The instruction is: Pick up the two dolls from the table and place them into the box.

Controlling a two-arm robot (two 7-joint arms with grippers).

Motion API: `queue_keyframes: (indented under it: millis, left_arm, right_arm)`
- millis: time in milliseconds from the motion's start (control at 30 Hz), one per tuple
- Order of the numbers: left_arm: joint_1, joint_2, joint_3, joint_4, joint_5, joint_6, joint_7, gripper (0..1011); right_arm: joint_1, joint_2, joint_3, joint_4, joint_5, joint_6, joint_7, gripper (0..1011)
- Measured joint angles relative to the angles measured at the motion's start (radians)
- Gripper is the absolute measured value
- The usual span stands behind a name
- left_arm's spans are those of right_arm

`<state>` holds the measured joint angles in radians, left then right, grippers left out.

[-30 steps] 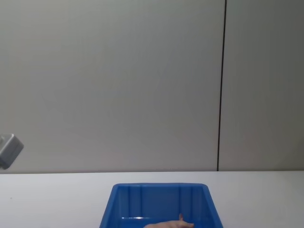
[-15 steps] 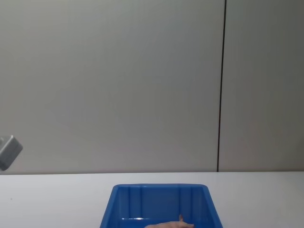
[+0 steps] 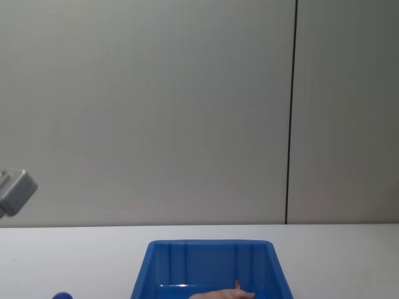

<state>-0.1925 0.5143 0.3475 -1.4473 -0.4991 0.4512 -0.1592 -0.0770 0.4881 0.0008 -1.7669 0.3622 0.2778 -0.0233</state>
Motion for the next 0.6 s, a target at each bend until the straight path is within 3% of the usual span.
queue_keyframes:
  millis: [267, 600]
  left_arm:
    - [0.001, 0.013, 0.005, -0.056, 0.084, 0.032, -0.003, 524]
    - [0.0, 0.016, 0.006, -0.079, 0.119, 0.046, -0.011, 466]
  right_arm:
    - [0.0, 0.0, 0.0, 0.0, 0.0, 0.0, 0.0, 1001]
    - [0.0, 0.0, 0.0, 0.0, 0.0, 0.0, 0.0, 1001]
